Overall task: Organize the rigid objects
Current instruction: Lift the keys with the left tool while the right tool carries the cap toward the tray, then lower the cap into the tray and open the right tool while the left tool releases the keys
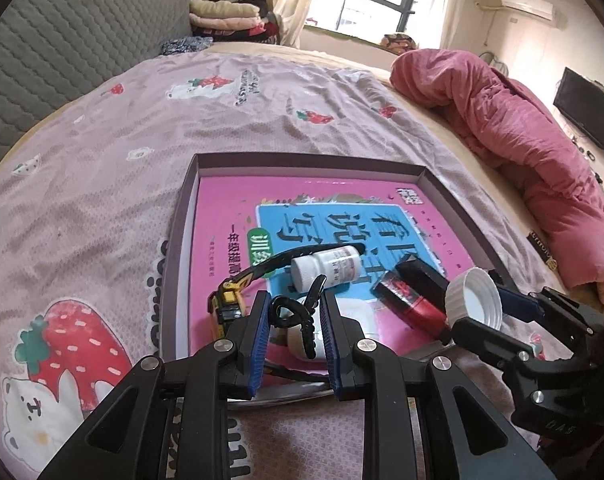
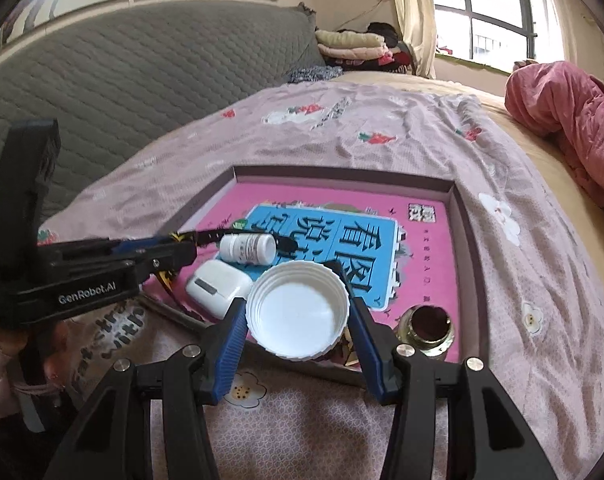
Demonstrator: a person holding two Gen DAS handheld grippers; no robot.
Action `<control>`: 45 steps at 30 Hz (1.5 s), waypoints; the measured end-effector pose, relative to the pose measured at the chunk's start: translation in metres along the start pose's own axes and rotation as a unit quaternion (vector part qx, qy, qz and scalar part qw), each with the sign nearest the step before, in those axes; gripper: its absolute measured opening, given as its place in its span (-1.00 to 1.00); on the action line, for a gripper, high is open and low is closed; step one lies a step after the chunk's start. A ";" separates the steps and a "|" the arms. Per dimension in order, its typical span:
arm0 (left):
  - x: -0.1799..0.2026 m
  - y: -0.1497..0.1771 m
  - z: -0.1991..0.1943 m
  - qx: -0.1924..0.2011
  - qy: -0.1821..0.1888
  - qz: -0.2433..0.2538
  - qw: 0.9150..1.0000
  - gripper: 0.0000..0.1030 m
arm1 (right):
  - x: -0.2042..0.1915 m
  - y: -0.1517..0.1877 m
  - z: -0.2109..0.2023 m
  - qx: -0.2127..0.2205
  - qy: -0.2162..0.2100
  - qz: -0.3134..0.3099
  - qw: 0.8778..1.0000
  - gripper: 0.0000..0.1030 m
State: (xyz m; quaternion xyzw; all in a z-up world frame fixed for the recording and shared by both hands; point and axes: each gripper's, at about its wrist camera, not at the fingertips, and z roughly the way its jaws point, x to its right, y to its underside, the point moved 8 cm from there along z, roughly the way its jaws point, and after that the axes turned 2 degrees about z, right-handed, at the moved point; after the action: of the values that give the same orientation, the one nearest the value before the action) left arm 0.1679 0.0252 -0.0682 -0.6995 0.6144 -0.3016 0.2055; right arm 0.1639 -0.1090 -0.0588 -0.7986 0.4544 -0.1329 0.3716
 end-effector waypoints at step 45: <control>0.013 0.005 -0.011 0.004 0.035 0.001 0.999 0.19 | 0.004 -0.009 -0.015 0.037 0.018 0.006 0.999 0.07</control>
State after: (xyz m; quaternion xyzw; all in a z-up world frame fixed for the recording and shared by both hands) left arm 0.1570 0.0124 -0.0612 -0.6873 0.6205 -0.3283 0.1865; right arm 0.1639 -0.1167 -0.0427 -0.7793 0.4604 -0.1613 0.3934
